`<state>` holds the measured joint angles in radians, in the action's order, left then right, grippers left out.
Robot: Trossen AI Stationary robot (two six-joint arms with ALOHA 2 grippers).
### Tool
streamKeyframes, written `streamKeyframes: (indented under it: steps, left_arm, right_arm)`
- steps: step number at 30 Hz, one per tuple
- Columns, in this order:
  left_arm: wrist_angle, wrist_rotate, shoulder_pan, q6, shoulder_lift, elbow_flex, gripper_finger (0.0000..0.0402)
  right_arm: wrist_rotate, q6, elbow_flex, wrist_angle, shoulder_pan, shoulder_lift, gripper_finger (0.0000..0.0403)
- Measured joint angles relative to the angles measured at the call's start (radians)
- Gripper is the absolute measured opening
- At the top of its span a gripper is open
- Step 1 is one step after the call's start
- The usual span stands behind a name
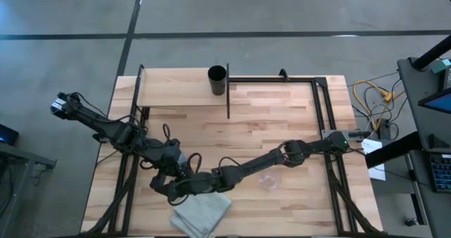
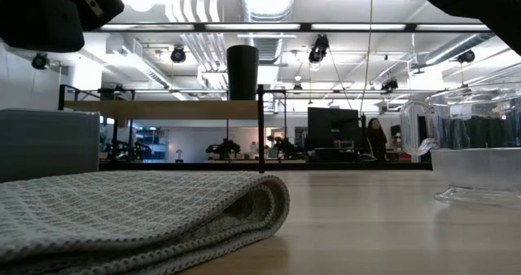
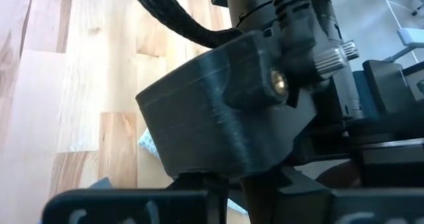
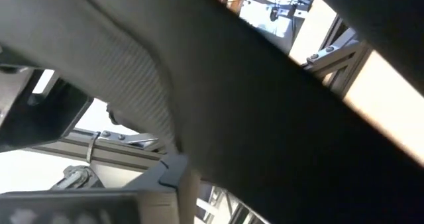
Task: Stack small to large cups/mugs on shelf
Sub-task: Put the blue mug on the shelf
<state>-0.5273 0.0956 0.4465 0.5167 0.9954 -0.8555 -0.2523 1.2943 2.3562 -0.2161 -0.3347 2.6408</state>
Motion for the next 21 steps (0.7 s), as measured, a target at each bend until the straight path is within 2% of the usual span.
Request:
streamKeyframes:
  steps: [7, 21]
  left_arm:
    - [0.001, 0.006, 0.001, 0.0, 0.012, 0.0, 0.0019]
    - [0.01, 0.0, 0.002, -0.01, 0.029, 0.0, 0.0019]
  right_arm:
    - [0.021, 0.036, 0.0, -0.023, 0.0, 0.0, 0.0168]
    - [0.049, 0.098, 0.0, -0.025, -0.013, 0.0, 0.0154]
